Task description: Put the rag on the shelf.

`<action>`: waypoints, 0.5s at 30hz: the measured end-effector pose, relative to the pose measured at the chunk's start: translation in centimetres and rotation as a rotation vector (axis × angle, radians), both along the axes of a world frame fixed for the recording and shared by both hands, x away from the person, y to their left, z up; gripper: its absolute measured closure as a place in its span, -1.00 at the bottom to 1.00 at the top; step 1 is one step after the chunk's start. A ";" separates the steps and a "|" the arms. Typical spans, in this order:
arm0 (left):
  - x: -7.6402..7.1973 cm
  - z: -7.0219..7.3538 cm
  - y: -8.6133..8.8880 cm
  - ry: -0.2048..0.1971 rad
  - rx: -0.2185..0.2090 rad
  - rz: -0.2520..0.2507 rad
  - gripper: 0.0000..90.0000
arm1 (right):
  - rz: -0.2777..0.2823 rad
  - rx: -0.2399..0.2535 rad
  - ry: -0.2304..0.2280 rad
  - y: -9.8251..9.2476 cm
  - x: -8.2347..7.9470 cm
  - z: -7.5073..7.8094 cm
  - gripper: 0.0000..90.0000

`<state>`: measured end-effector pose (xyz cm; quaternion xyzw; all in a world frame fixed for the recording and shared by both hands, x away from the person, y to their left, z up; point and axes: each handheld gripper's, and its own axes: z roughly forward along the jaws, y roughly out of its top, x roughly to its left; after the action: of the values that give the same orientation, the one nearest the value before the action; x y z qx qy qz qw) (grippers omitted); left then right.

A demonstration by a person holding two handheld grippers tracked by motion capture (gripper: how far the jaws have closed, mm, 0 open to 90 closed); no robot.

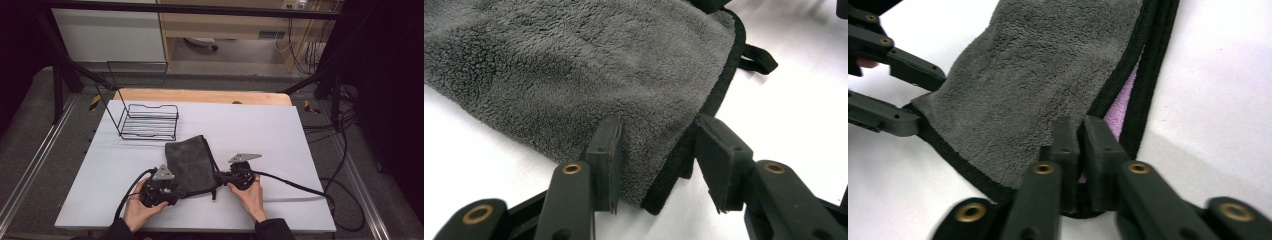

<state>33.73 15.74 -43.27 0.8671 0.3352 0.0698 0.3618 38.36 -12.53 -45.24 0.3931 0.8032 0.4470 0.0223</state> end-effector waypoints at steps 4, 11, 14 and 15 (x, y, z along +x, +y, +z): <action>0.0 0.2 0.1 -0.006 -0.010 0.002 0.20 | -0.012 0.010 -0.019 -0.3 -0.1 0.7 0.96; -0.2 0.5 0.1 -0.014 -0.003 0.032 0.13 | -0.058 -0.022 -0.061 -0.7 0.3 1.2 0.95; -0.2 0.3 -0.1 0.002 0.012 0.041 0.10 | -0.049 -0.060 -0.048 -0.5 0.4 0.4 0.93; -0.2 0.2 -0.2 0.006 0.015 0.047 0.09 | -0.044 -0.063 -0.052 -0.4 0.5 0.3 0.91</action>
<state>33.49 15.55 -43.03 0.8618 0.3560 0.0781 0.3527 38.83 -12.97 -44.96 0.3983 0.8070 0.4311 0.0652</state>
